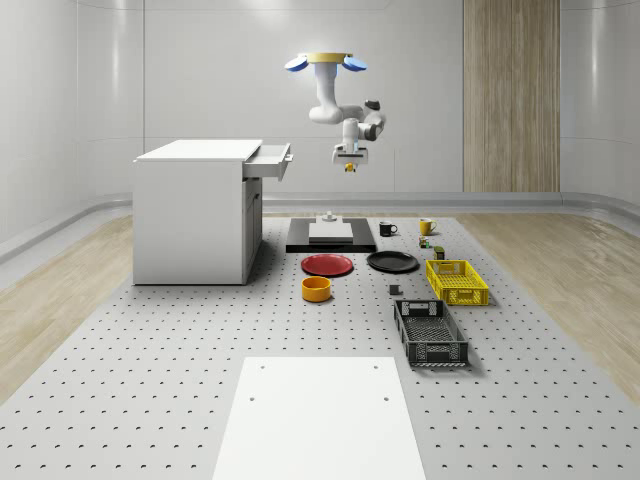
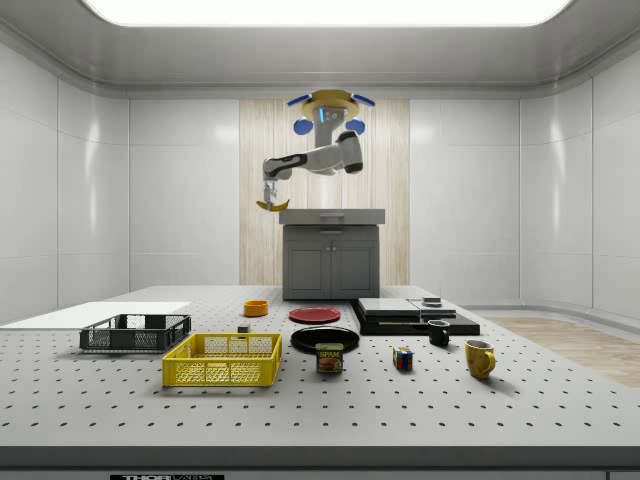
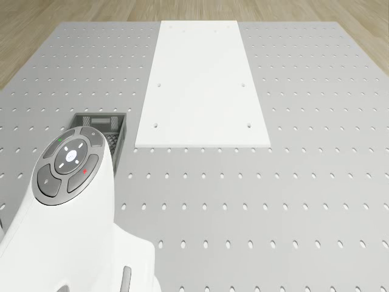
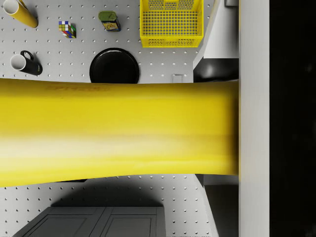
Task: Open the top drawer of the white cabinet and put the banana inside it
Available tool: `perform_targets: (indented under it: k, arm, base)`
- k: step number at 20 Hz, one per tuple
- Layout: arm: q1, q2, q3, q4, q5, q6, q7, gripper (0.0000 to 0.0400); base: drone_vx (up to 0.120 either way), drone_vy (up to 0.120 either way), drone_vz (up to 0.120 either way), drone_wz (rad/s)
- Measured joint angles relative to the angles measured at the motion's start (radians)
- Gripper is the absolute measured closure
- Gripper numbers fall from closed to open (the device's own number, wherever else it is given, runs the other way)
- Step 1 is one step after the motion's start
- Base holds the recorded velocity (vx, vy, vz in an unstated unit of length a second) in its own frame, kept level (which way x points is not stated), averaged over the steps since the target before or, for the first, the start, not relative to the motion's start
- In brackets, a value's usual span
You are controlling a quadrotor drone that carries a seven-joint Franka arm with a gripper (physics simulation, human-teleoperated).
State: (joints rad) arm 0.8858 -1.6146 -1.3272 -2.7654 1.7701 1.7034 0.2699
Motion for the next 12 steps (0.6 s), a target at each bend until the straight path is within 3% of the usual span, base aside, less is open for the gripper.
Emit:
perform_targets:
  k: [12]
  arm:
    - [0.000, 0.000, 0.000, 0.000, 0.000, 0.000, 0.000, 0.0208]
  base:
    - [-0.120, 0.000, 0.120, 0.000]
